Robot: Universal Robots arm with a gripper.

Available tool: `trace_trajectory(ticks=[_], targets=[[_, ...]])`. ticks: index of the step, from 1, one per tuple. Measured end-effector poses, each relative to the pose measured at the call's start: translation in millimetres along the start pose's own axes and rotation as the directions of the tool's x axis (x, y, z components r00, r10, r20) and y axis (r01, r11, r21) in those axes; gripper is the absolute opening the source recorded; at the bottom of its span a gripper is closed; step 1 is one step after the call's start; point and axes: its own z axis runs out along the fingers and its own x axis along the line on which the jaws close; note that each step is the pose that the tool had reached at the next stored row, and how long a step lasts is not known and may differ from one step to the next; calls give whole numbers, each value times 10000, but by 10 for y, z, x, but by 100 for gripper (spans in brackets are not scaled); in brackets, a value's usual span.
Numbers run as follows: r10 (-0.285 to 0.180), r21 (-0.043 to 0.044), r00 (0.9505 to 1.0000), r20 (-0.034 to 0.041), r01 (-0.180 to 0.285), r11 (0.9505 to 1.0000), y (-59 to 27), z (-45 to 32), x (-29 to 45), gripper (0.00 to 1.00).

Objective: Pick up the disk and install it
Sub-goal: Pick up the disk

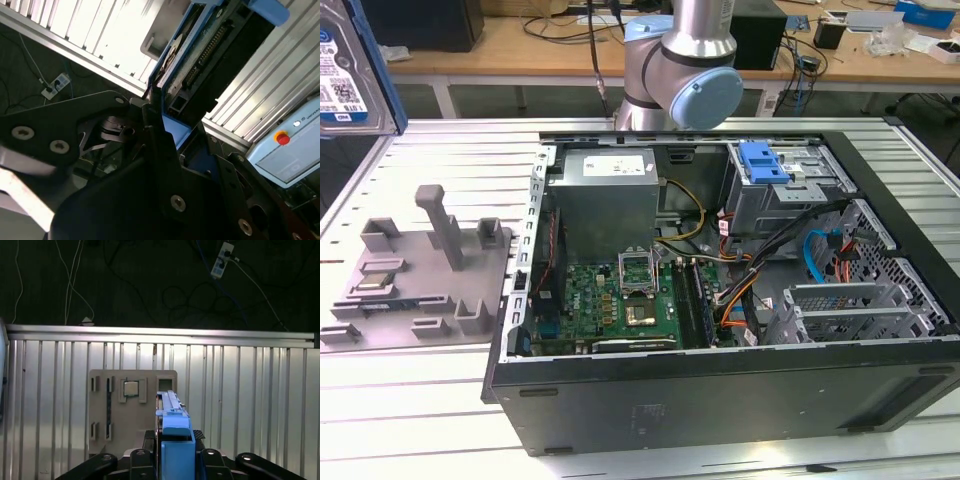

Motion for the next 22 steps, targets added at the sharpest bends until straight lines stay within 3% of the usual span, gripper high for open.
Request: trace_trajectory(ticks=[14, 22], targets=[[0, 0, 10000, -1, 0, 10000, 0, -11, 1, 37], [12, -7, 10000, 0, -12, 10000, -216, -16, 47, 37]])
